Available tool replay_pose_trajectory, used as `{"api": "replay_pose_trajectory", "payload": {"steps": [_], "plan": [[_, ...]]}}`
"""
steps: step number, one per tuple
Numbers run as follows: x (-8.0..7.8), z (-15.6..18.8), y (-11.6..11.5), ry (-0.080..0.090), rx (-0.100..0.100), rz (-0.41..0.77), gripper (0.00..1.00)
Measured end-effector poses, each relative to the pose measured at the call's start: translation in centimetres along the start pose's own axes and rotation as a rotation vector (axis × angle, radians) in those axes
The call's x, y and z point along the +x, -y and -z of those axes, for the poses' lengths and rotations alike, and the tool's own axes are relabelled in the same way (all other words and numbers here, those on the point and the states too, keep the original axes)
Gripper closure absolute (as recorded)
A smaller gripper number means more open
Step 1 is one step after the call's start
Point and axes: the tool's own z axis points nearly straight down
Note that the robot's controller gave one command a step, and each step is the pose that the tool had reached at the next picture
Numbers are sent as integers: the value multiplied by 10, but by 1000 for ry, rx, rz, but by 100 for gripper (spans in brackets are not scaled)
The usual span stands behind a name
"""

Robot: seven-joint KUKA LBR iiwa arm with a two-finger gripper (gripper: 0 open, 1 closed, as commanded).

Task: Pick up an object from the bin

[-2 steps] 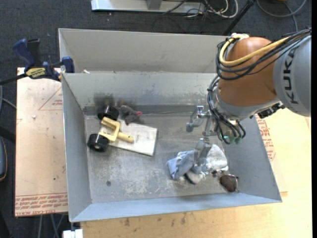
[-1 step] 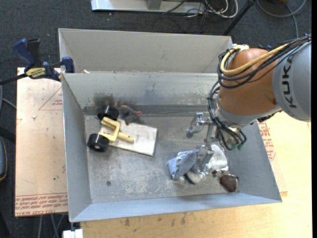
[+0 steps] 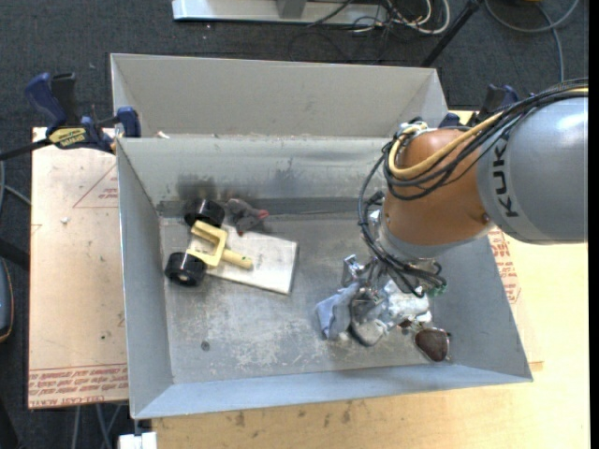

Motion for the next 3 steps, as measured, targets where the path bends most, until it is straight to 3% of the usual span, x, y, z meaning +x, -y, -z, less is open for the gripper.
{"api": "replay_pose_trajectory", "payload": {"steps": [1,2,3], "plan": [[0,0,0,0,0,0,100],[10,40,6,-7,-4,22,100],[-1,103,3,-1,1,40,100]]}}
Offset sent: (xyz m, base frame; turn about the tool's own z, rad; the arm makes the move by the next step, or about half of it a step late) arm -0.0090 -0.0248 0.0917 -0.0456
